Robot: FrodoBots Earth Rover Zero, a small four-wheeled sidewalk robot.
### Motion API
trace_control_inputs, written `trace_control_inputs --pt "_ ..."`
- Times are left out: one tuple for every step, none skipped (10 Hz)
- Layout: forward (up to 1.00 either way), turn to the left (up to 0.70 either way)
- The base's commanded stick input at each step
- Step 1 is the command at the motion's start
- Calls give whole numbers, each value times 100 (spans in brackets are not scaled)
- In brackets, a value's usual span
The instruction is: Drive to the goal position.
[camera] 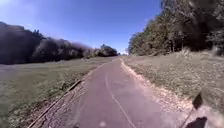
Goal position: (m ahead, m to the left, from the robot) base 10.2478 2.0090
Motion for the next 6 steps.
trace_control_inputs --pt "70 0" --pt "70 0" --pt "70 0" --pt "70 0" --pt "70 0" --pt "70 0"
